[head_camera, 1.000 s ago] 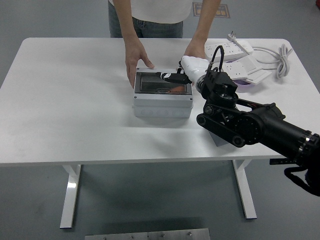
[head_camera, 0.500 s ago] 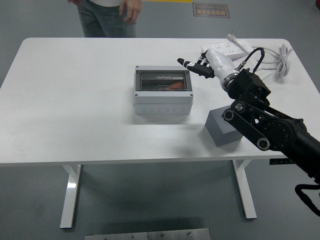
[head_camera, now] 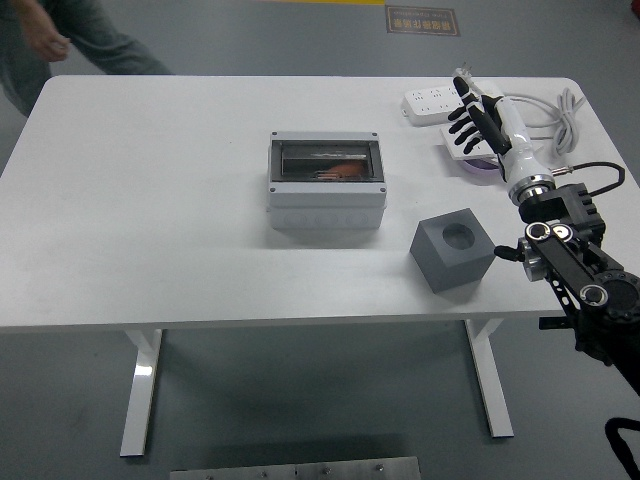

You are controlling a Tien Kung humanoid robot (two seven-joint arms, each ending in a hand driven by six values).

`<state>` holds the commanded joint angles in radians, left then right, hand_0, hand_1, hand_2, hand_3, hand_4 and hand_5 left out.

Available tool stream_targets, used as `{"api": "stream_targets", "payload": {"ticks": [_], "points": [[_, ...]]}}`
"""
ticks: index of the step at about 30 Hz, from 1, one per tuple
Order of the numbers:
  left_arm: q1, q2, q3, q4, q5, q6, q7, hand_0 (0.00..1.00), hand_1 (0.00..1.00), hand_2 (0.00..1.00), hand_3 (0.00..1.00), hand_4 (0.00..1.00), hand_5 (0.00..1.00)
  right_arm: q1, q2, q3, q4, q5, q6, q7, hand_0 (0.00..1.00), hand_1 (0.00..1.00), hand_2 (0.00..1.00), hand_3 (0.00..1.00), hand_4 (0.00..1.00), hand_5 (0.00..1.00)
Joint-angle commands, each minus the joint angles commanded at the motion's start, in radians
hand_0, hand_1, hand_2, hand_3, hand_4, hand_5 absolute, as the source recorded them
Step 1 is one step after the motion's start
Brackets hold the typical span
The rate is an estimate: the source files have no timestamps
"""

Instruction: Fetch the battery,place it into the box,close the lid of the box

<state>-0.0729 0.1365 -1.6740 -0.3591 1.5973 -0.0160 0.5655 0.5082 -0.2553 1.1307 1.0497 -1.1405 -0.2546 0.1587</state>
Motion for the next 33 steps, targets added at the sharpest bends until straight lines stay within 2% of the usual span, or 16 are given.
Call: {"api": "stream_targets", "payload": {"ticks": [5,6,11,12,17,18,23,24,29,30,33], "points": [[0.006,-0.001,-0.001,0.0,0.0,-0.002,0.001,0.501,0.717,0.577,0.531,0.116,0.002,-0.039,-0.005,-0.003,0.013,0.195,0.029,0.149,0.236,0.28,0.34,0.37,0.904,0.808],[0.007,-0.001,-0.001,0.0,0.001,-0.002,0.001,0.503,0.716,0.577,0.53,0.117,0.002,-0.044,-0.005,-0.005,0.017,0.231,0.032,0.174,0.332,0.319,0.383,0.393,0.92,0.823],[0.007,-0.002,0.0,0.001,-0.001,-0.002,-0.002,0.503,0.716,0.577,0.53,0.117,0.002,-0.057,-0.001,-0.008,0.039,0.385,0.036,0.263,0.332,0.319,0.383,0.393,0.92,0.823],[0.006,-0.002,0.0,0.001,-0.003,-0.003,-0.002,0.503,0.716,0.577,0.529,0.12,0.002,-0.059,0.0,-0.009,0.044,0.417,0.035,0.273,0.457,0.355,0.416,0.399,0.929,0.838],[0.007,-0.001,0.002,0.002,-0.008,-0.004,-0.002,0.503,0.716,0.577,0.529,0.12,0.002,-0.057,0.009,-0.018,0.039,0.517,0.043,0.284,0.457,0.355,0.416,0.399,0.929,0.838],[0.007,-0.001,0.003,0.002,-0.01,-0.004,-0.002,0.505,0.714,0.576,0.53,0.121,0.002,-0.057,0.012,-0.018,0.038,0.534,0.045,0.285,0.513,0.391,0.453,0.49,0.794,0.58],[0.007,0.0,0.005,0.002,-0.015,-0.001,-0.003,0.505,0.714,0.576,0.53,0.121,0.002,-0.058,0.018,-0.02,0.039,0.579,0.056,0.288,0.513,0.391,0.453,0.49,0.794,0.58],[0.008,0.001,0.005,0.002,-0.015,-0.001,-0.003,0.506,0.711,0.574,0.533,0.122,0.002,-0.058,0.019,-0.02,0.04,0.584,0.059,0.288,0.506,0.412,0.476,0.54,0.745,0.505],[0.009,0.002,0.008,0.003,-0.02,-0.001,-0.002,0.506,0.711,0.574,0.533,0.122,0.002,-0.061,0.019,-0.02,0.047,0.604,0.078,0.278,0.506,0.412,0.476,0.54,0.745,0.505],[0.008,0.003,0.008,0.003,-0.021,-0.001,-0.002,0.509,0.699,0.572,0.538,0.117,0.002,-0.062,0.02,-0.021,0.048,0.605,0.081,0.276,0.517,0.422,0.483,0.557,0.716,0.46],[0.009,0.003,0.01,0.004,-0.025,-0.003,-0.001,0.509,0.699,0.572,0.538,0.117,0.002,-0.064,0.021,-0.021,0.049,0.607,0.089,0.268,0.517,0.422,0.483,0.557,0.716,0.46]]}}
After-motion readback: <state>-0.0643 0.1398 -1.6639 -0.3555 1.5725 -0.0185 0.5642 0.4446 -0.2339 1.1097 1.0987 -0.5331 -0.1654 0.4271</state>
